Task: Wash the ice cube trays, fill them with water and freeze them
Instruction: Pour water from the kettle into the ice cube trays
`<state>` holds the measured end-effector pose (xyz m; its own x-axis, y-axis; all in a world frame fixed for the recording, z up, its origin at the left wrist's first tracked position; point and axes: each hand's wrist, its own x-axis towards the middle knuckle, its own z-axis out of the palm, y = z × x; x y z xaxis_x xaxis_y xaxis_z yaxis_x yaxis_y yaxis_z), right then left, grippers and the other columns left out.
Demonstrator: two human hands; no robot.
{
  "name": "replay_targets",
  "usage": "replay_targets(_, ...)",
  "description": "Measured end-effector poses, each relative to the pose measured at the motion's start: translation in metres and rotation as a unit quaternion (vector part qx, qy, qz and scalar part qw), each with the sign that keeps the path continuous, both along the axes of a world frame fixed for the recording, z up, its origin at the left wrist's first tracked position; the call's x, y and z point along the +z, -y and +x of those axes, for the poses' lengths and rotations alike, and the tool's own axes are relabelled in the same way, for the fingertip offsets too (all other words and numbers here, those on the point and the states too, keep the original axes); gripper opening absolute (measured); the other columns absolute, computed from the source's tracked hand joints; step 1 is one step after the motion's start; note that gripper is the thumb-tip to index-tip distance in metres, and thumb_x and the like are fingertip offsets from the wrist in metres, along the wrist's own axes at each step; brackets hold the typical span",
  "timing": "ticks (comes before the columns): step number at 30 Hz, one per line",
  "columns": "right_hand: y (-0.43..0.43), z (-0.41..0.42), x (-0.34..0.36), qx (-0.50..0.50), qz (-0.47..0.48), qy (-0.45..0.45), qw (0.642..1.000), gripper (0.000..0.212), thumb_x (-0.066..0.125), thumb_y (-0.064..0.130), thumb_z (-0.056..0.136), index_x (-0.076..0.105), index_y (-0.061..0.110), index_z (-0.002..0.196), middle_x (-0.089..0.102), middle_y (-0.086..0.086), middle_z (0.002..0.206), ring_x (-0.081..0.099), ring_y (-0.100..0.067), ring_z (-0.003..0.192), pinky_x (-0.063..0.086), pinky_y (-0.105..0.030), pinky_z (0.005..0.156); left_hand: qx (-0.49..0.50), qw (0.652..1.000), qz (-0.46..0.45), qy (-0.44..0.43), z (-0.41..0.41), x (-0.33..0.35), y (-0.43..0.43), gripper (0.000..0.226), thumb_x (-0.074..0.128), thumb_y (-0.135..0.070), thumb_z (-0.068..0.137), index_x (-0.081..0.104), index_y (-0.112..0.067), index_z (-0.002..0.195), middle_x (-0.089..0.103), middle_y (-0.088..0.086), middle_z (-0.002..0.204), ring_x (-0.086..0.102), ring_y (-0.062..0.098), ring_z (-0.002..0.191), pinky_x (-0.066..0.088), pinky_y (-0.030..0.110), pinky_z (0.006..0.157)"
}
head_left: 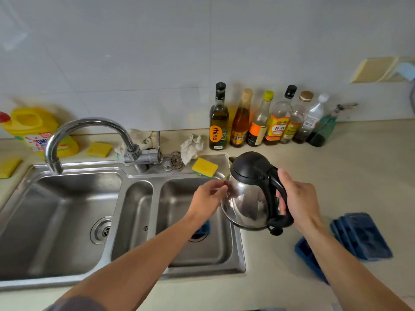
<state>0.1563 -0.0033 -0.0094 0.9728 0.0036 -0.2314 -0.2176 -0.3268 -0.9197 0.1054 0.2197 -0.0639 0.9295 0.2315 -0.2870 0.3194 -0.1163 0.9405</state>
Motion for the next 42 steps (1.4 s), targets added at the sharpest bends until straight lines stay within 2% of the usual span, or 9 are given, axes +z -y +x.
replay_targets(5,0.037,0.056,-0.014,0.021,0.020,-0.002,1.000,0.062,0.055,0.061,0.095,0.065,0.017,0.053,0.059,-0.009,0.050,0.055,-0.018,0.042,0.049,-0.021,0.045,-0.037,0.999,0.017,-0.014,0.056,0.007,0.026,0.023,0.056,-0.022,0.103,0.070,-0.028,0.120,0.075,-0.003,0.107,0.069,0.016,0.101,0.055,0.034,0.090)
replay_targets(10,0.055,0.095,-0.030,0.019,0.007,-0.009,1.000,0.061,0.056,0.060,0.095,0.063,0.018,0.051,0.061,-0.006,0.050,0.055,-0.010,0.043,0.044,-0.012,0.045,-0.044,0.997,0.038,-0.045,0.103,0.005,0.047,0.026,0.058,-0.026,0.102,0.063,-0.051,0.098,0.074,-0.021,0.098,0.066,0.004,0.099,0.056,0.031,0.088)
replay_targets(15,0.067,0.106,-0.041,0.003,-0.023,-0.019,1.000,0.051,0.058,0.054,0.097,0.069,0.012,0.070,0.066,0.000,0.061,0.060,-0.005,0.054,0.047,-0.020,0.054,-0.055,0.995,0.067,-0.039,0.123,-0.003,0.056,0.027,0.055,-0.026,0.103,0.065,-0.032,0.128,0.072,-0.002,0.118,0.066,0.017,0.109,0.058,0.044,0.094)
replay_targets(19,0.067,0.094,-0.035,-0.062,-0.143,0.169,0.973,0.023,0.069,0.033,0.095,0.069,0.011,0.095,0.067,0.001,0.091,0.060,-0.013,0.086,0.039,-0.017,0.069,-0.061,0.996,0.051,-0.044,0.115,-0.007,0.052,0.030,0.055,-0.022,0.104,0.062,-0.023,0.133,0.067,0.002,0.122,0.063,0.012,0.103,0.056,0.039,0.091)
replay_targets(23,0.038,0.064,-0.020,-0.026,-0.153,0.333,0.930,0.010,0.071,0.015,0.093,0.066,0.010,0.087,0.060,-0.001,0.085,0.053,-0.015,0.082,0.038,-0.012,0.071,-0.029,0.993,0.092,-0.069,0.076,-0.011,0.025,0.026,0.058,-0.021,0.103,0.064,-0.013,0.126,0.067,0.011,0.126,0.065,0.027,0.113,0.052,0.049,0.102)
replay_targets(27,-0.022,0.023,-0.028,0.152,-0.106,0.198,0.963,0.023,0.068,0.022,0.094,0.064,0.015,0.073,0.061,0.000,0.067,0.056,-0.009,0.064,0.044,-0.026,0.060,-0.007,0.973,0.198,-0.115,0.005,-0.021,-0.030,0.015,0.058,-0.028,0.102,0.069,-0.024,0.111,0.073,0.000,0.109,0.068,0.022,0.103,0.054,0.041,0.096)
replay_targets(32,-0.110,-0.049,-0.068,0.333,-0.148,0.020,0.931,0.027,0.064,0.033,0.094,0.064,0.017,0.072,0.063,0.001,0.066,0.056,-0.008,0.061,0.044,-0.026,0.061,0.052,0.943,0.271,-0.187,-0.102,-0.036,-0.111,0.016,0.060,-0.027,0.099,0.072,-0.020,0.092,0.071,-0.003,0.081,0.068,0.018,0.079,0.050,0.027,0.066)
replay_targets(38,-0.183,-0.123,-0.122,0.411,-0.177,-0.092,0.889,0.032,0.062,0.028,0.098,0.065,-0.001,0.086,0.061,-0.006,0.071,0.055,-0.017,0.066,0.041,-0.032,0.064,0.093,0.926,0.266,-0.250,-0.196,-0.058,-0.162,0.012,0.061,-0.025,0.096,0.073,-0.023,0.093,0.070,0.000,0.084,0.066,0.024,0.085,0.047,0.029,0.071)
replay_targets(42,-0.200,-0.144,-0.156,0.427,-0.237,-0.117,0.865,0.045,0.061,0.029,0.100,0.049,0.015,0.059,0.045,-0.002,0.052,0.049,-0.019,0.053,0.037,-0.031,0.057,0.061,0.934,0.246,-0.252,-0.225,-0.076,-0.163,0.012,0.057,-0.025,0.096,0.060,-0.027,0.085,0.068,0.004,0.084,0.062,0.026,0.080,0.054,0.038,0.078)
